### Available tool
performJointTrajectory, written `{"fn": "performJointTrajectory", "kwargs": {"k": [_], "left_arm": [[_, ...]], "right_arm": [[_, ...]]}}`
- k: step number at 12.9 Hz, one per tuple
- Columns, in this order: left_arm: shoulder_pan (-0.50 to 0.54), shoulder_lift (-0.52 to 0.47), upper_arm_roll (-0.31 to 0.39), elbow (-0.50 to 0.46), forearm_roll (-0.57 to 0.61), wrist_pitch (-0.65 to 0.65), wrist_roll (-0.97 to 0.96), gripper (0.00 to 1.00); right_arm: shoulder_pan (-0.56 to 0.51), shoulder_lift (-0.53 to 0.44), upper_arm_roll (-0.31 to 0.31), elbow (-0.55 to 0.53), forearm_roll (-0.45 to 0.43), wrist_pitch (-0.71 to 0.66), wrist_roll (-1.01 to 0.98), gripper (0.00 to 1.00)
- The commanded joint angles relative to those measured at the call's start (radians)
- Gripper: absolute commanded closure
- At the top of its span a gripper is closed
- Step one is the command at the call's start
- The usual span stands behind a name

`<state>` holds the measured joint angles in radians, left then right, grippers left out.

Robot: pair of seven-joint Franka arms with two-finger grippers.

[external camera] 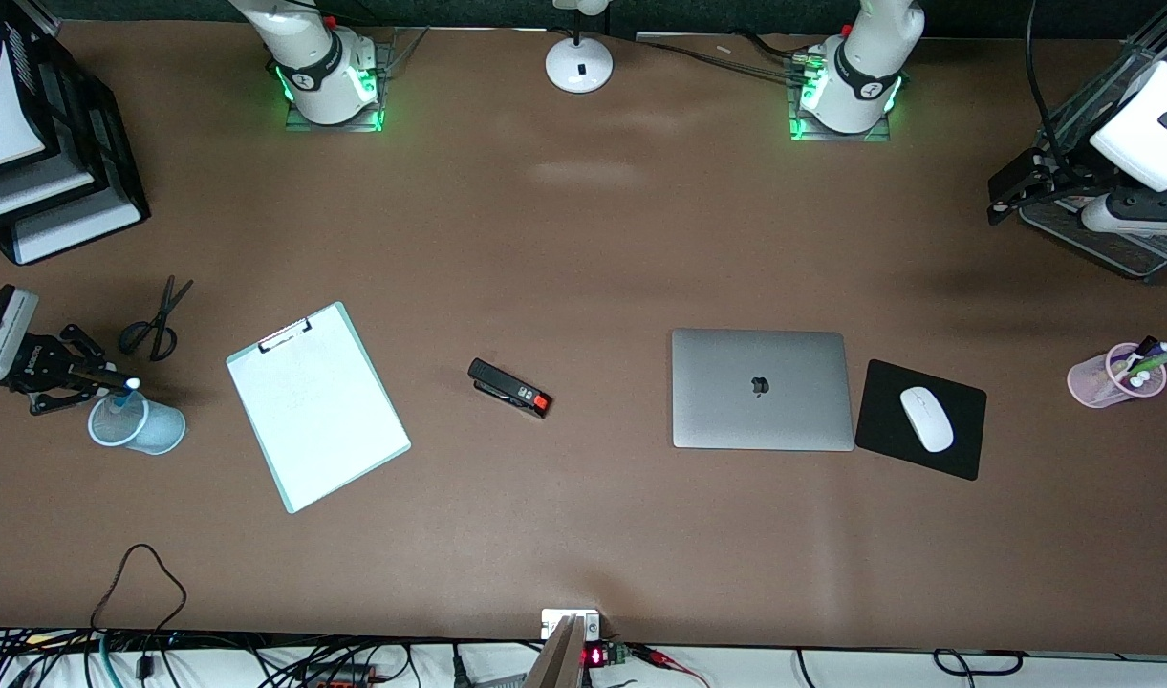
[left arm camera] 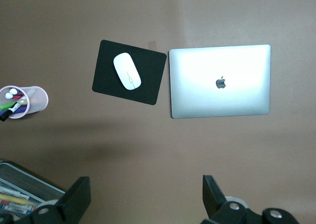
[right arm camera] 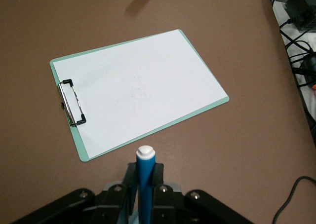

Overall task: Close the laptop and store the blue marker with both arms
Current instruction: 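Lower the blue marker into the light-blue cup with the right gripper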

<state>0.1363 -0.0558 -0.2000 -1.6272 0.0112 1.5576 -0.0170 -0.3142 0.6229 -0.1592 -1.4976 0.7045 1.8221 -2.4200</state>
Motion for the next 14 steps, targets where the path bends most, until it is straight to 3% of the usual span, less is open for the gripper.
{"fn": "performJointTrajectory", "kwargs": {"k": [1, 7, 8, 9, 11, 14], "left_arm": [[0.013, -0.016, -0.006, -0.013, -0.022, -0.011, 0.009, 0.0], [0.013, -0.012, -0.006, -0.002, -0.014, -0.013, 0.011, 0.0], [0.013, -0.01, -0.006, -0.002, -0.014, -0.013, 0.011, 0.0], [0.013, -0.01, -0.006, -0.002, -0.014, -0.011, 0.011, 0.0], [0.013, -0.009, -0.004, -0.002, -0.014, -0.011, 0.011, 0.0], [0.013, -0.009, -0.004, -0.002, -0.014, -0.01, 0.011, 0.0]], "right_arm": [[-0.031, 0.027, 0.017, 0.006, 0.032, -0.004, -0.056, 1.0], [-0.04, 0.08, 0.017, 0.06, 0.033, 0.019, -0.094, 0.99], [-0.04, 0.08, 0.017, 0.062, 0.035, 0.025, -0.088, 0.76], [-0.042, 0.08, 0.017, 0.062, 0.047, 0.034, -0.079, 0.01], [-0.057, 0.075, 0.015, 0.062, 0.121, 0.031, -0.059, 0.0], [-0.043, 0.034, 0.015, 0.056, 0.08, 0.031, 0.136, 0.0]]}}
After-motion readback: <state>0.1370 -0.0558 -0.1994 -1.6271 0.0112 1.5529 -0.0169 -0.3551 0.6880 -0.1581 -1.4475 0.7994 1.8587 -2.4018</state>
